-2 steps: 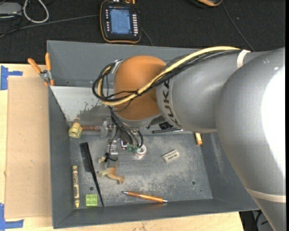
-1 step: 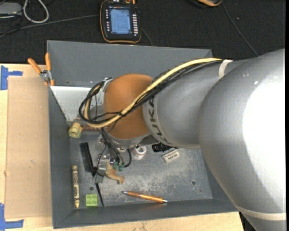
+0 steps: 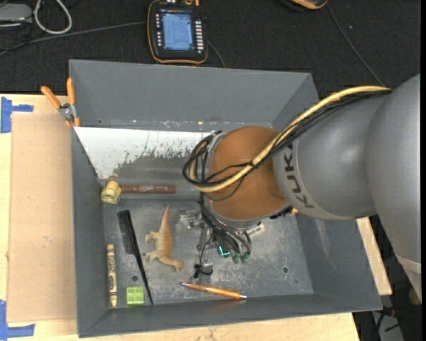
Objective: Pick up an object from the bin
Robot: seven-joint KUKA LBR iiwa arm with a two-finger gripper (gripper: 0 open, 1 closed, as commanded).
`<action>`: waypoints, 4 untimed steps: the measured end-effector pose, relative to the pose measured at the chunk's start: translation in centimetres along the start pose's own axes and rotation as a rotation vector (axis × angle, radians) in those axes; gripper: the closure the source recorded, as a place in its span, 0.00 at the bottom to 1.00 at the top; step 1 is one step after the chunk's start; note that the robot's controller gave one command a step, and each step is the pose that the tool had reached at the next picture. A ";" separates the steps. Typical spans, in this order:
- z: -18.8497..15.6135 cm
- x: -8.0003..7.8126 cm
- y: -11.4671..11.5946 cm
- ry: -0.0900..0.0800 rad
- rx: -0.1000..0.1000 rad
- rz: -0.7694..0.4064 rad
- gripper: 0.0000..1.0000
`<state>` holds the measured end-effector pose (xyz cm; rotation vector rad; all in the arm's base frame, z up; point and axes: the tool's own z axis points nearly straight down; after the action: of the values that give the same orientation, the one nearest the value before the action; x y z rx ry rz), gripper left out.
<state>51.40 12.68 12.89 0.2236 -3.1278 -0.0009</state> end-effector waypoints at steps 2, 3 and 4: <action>5.2 1.6 -0.2 0.008 0.003 0.021 0.00; 5.0 3.4 -4.1 -0.005 0.001 0.010 0.00; 5.6 4.1 -3.9 -0.012 0.000 0.010 0.00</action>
Offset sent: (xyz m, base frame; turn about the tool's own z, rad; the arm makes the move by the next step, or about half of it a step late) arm -0.0147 -0.0033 -0.0501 0.0203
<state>47.89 8.24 7.26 0.2086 -3.1410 -0.0017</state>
